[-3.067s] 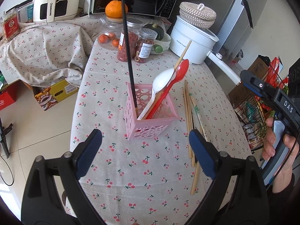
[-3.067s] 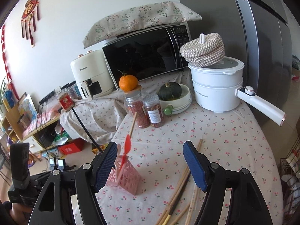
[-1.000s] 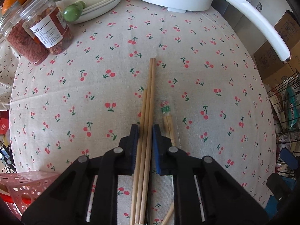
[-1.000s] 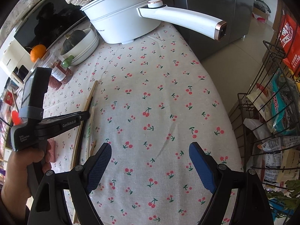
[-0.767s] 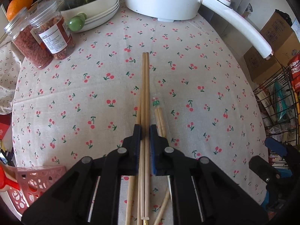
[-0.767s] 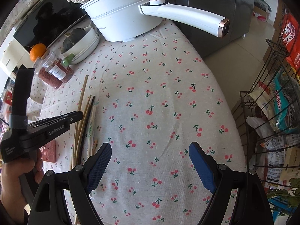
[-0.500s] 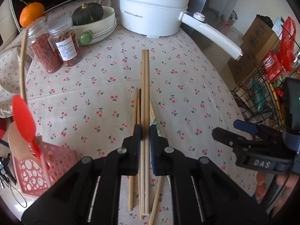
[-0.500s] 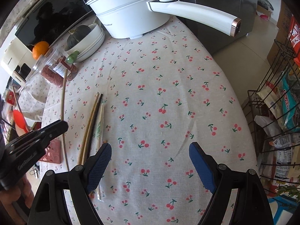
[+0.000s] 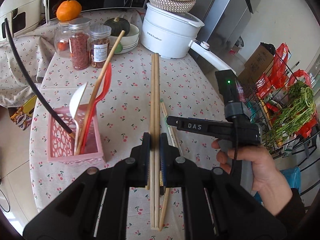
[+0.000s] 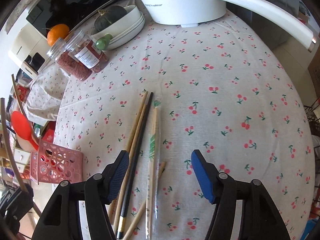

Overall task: Organize utensils
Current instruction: 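Lift the wooden chopsticks with the left gripper while the right gripper grasps a wrapped chopstick, then lower the left gripper's chopsticks into the pink basket and open it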

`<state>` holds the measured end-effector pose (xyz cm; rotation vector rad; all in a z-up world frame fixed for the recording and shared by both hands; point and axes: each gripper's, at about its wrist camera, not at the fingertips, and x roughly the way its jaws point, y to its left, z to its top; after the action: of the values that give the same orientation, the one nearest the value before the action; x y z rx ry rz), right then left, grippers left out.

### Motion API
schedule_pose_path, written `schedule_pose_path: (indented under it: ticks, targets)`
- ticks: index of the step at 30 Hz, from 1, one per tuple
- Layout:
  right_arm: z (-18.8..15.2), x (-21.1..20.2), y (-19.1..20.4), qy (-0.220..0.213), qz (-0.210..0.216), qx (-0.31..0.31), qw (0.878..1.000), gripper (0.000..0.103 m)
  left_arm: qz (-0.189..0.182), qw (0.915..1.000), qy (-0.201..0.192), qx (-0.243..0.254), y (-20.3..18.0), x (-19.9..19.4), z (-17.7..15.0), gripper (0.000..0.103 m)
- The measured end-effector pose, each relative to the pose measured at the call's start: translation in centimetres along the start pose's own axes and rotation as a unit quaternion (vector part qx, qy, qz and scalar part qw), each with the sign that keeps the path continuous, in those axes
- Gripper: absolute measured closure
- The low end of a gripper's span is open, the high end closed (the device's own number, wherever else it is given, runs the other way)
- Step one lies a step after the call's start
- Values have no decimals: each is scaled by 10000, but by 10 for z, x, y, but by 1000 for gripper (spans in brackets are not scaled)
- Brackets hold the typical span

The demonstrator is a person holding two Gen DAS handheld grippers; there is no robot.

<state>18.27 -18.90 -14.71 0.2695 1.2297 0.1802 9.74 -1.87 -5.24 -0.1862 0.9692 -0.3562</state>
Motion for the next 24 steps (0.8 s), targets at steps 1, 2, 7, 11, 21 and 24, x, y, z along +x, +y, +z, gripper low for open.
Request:
schedule_pose_path:
  ticks: [1,2,7,11,21,24]
  targets:
    - [1,5,3,23,-3,-9,10000,49,-12,10000,1,-5,2,-1,-1,92]
    - [3,10,7,36,-26,-40,10000,54,-23,10000,2,-10,3,-3,-2,92]
    - [7,29,18,73,-497,-227,9985,73,-90,9999,-60,-33,9,-12,-4,92]
    - [8,31,28,-39,-859,-482,9951,93,-129,9996,-239,-55,14,-23,-3,92]
    - [5,-1,26,-487,-312,-337,9978,98,77,9843,-1727,-367,37,-84,12,92]
    - [5,-22,24,-742,-154,-237,9968,98,267,9676,-2420,-665,50,-98,14,92]
